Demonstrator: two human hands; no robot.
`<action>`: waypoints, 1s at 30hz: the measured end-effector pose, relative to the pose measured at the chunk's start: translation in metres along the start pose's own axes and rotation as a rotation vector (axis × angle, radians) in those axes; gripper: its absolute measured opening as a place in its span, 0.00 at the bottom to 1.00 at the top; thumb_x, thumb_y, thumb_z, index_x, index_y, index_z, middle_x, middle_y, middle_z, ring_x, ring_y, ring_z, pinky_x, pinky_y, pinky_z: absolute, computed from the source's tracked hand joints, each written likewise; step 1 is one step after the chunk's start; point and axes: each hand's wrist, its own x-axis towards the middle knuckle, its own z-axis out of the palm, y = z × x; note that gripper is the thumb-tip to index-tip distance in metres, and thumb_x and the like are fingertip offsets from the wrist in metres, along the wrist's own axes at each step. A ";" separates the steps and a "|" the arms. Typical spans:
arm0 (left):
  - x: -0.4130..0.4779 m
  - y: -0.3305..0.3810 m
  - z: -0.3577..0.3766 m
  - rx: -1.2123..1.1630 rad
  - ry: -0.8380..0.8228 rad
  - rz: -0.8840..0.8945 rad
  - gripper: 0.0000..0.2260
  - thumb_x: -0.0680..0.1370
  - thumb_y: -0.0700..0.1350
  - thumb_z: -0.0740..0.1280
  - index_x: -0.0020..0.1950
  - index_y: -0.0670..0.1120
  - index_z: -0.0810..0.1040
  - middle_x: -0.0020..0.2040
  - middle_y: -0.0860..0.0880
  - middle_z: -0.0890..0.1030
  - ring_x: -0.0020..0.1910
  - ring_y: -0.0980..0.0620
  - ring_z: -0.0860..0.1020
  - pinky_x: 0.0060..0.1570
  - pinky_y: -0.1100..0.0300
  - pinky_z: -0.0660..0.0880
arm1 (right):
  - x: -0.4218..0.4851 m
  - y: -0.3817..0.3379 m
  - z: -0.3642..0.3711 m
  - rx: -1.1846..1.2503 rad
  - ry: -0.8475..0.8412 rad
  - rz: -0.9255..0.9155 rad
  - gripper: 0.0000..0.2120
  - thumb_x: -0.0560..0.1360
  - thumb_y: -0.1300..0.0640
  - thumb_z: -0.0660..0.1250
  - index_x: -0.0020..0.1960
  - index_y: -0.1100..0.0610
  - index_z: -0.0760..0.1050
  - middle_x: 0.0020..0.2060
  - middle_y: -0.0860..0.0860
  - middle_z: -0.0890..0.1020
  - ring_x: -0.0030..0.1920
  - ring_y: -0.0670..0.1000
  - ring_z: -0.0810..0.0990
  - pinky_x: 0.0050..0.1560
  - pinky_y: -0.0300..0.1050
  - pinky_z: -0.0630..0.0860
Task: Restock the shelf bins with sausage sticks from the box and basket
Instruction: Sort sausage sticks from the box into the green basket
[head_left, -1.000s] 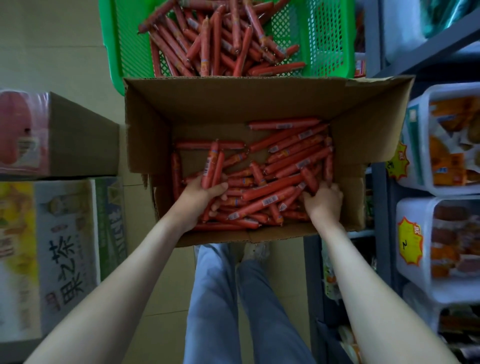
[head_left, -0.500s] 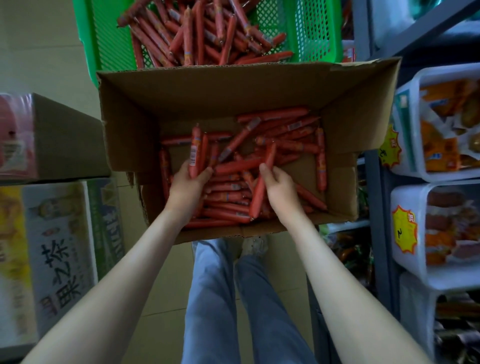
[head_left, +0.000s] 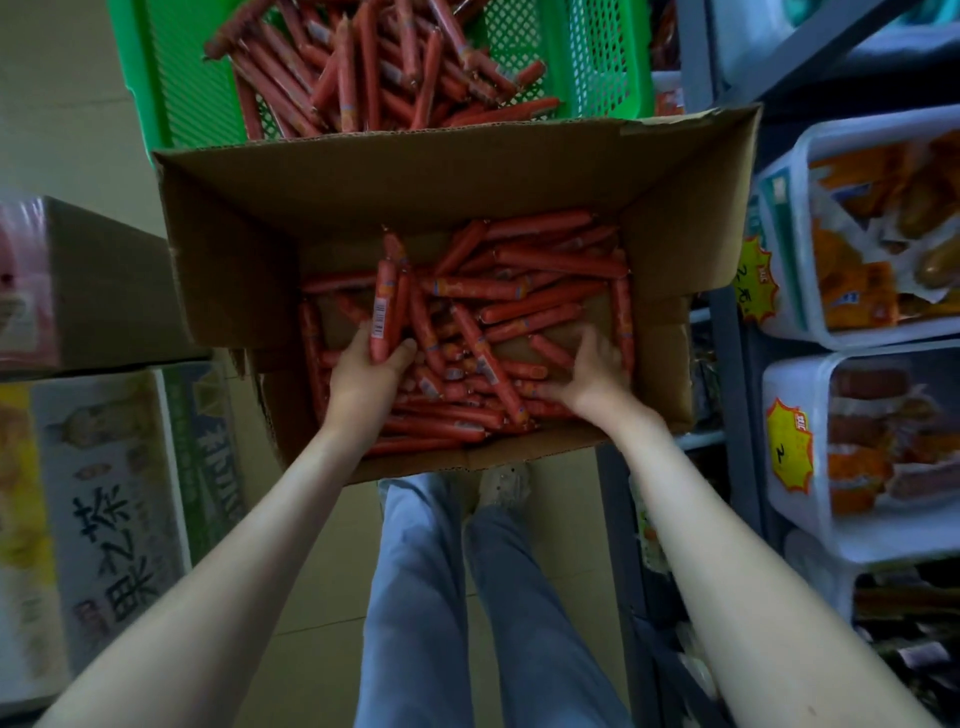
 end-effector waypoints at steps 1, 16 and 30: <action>-0.002 0.000 0.001 0.004 -0.012 0.001 0.06 0.77 0.43 0.66 0.45 0.54 0.74 0.36 0.52 0.82 0.27 0.60 0.77 0.35 0.60 0.76 | -0.003 0.005 0.002 -0.127 -0.090 0.003 0.45 0.65 0.46 0.76 0.73 0.54 0.54 0.70 0.55 0.61 0.70 0.58 0.59 0.68 0.55 0.62; -0.021 0.031 0.005 0.253 -0.274 0.063 0.05 0.77 0.49 0.66 0.52 0.57 0.75 0.31 0.53 0.80 0.27 0.56 0.76 0.30 0.61 0.73 | -0.007 -0.005 -0.001 -0.520 0.013 -0.234 0.33 0.73 0.59 0.65 0.74 0.54 0.54 0.68 0.56 0.68 0.68 0.57 0.64 0.68 0.53 0.58; 0.020 0.206 -0.024 0.792 0.076 0.697 0.10 0.76 0.50 0.65 0.55 0.47 0.74 0.46 0.46 0.81 0.47 0.39 0.79 0.39 0.51 0.72 | -0.044 -0.111 -0.150 0.126 0.520 -0.897 0.12 0.76 0.59 0.63 0.56 0.62 0.77 0.49 0.54 0.82 0.50 0.50 0.80 0.54 0.40 0.75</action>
